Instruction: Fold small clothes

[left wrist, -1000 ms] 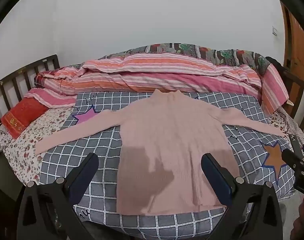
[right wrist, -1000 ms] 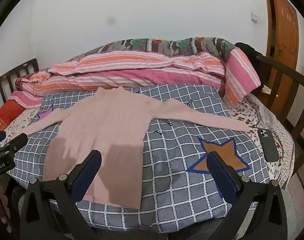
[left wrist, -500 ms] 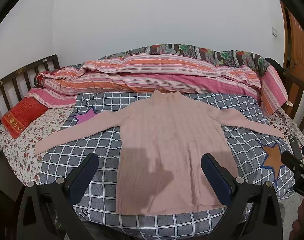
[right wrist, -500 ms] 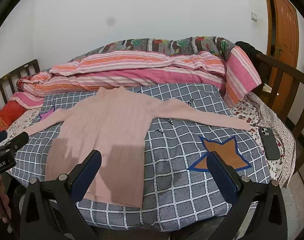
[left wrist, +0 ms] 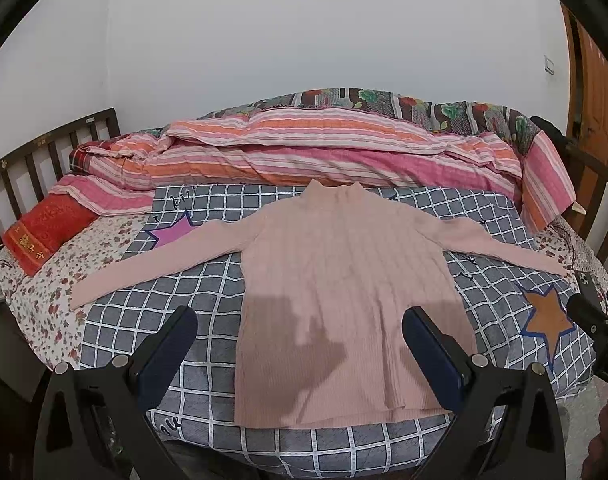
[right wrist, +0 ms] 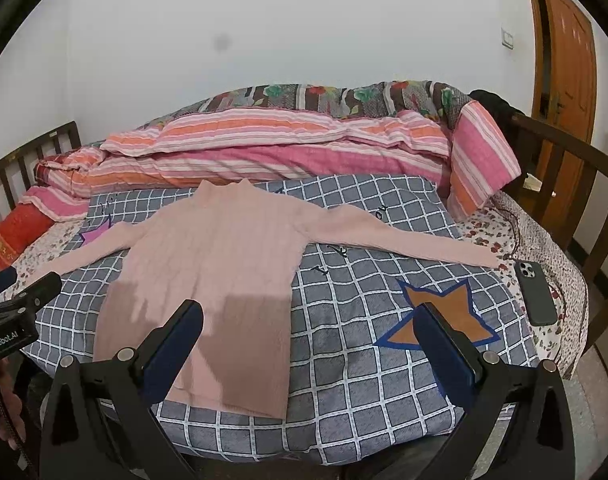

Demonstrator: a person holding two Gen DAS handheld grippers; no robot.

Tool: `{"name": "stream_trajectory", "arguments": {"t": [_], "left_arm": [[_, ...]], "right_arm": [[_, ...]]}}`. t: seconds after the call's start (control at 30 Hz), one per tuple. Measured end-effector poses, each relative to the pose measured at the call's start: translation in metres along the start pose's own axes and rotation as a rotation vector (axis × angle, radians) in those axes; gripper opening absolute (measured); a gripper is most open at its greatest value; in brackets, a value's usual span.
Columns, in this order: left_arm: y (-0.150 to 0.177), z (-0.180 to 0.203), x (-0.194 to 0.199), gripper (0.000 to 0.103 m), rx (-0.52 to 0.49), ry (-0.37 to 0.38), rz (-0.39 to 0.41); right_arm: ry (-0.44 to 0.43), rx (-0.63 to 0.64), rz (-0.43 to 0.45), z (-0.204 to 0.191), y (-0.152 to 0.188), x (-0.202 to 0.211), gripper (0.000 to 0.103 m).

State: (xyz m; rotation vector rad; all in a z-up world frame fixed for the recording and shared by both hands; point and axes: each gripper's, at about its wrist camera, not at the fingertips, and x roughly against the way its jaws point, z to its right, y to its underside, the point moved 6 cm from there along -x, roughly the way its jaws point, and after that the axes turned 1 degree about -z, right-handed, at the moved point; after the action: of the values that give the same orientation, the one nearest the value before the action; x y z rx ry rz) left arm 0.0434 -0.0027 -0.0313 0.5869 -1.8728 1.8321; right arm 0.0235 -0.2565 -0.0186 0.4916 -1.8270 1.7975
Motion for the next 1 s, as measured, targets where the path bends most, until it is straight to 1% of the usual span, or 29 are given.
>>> {"name": "stream_trajectory", "arguments": {"t": [1.0], "left_arm": [[-0.0011,-0.0073,0.0002,0.103,0.014,-0.007,0.011]], "right_arm": [[-0.007,-0.004,0.002,-0.0056,0.0016,-0.0013,0.103]]}}
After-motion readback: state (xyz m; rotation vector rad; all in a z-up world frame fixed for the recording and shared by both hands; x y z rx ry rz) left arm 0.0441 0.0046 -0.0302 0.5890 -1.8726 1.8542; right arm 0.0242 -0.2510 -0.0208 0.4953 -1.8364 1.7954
